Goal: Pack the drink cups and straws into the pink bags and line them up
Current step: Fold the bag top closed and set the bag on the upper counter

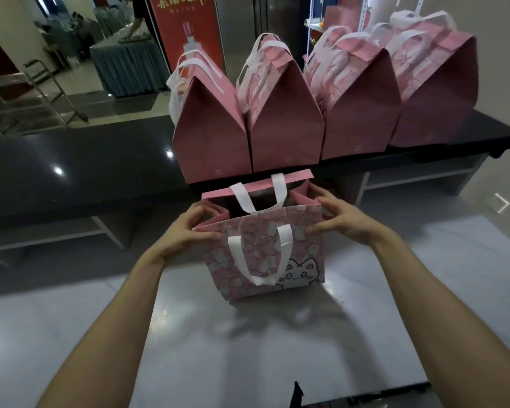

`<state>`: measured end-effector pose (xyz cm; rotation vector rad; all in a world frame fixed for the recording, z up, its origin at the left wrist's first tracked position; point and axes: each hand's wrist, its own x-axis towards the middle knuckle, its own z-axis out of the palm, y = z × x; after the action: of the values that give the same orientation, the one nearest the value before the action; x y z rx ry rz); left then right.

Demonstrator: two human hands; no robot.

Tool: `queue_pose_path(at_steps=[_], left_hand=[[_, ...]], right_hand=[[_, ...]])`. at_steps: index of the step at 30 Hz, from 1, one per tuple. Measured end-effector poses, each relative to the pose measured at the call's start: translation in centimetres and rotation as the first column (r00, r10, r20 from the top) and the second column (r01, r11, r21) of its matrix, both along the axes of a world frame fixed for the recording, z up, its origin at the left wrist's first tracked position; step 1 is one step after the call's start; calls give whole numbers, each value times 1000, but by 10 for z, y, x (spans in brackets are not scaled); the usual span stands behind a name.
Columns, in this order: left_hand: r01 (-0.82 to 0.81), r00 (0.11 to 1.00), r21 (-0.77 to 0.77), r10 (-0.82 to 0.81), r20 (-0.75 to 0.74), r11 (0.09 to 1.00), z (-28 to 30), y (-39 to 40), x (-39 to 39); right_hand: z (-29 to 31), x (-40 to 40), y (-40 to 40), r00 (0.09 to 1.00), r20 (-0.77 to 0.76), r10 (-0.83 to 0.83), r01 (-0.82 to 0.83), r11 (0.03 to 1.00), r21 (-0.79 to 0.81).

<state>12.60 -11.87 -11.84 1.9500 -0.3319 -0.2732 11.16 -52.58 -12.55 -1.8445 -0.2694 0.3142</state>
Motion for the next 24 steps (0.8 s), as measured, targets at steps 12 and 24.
queue_pose_path(at_steps=[12,24], left_hand=[[-244,831,231,80,551,942,12,-22,-13],[-154,728,800,-481,488,580,53,-46,-13]], right_hand=[[-9,12,-2,992,108,-62,72,993,-89],[-4,6,5,983,170,-72,103,978,-182]])
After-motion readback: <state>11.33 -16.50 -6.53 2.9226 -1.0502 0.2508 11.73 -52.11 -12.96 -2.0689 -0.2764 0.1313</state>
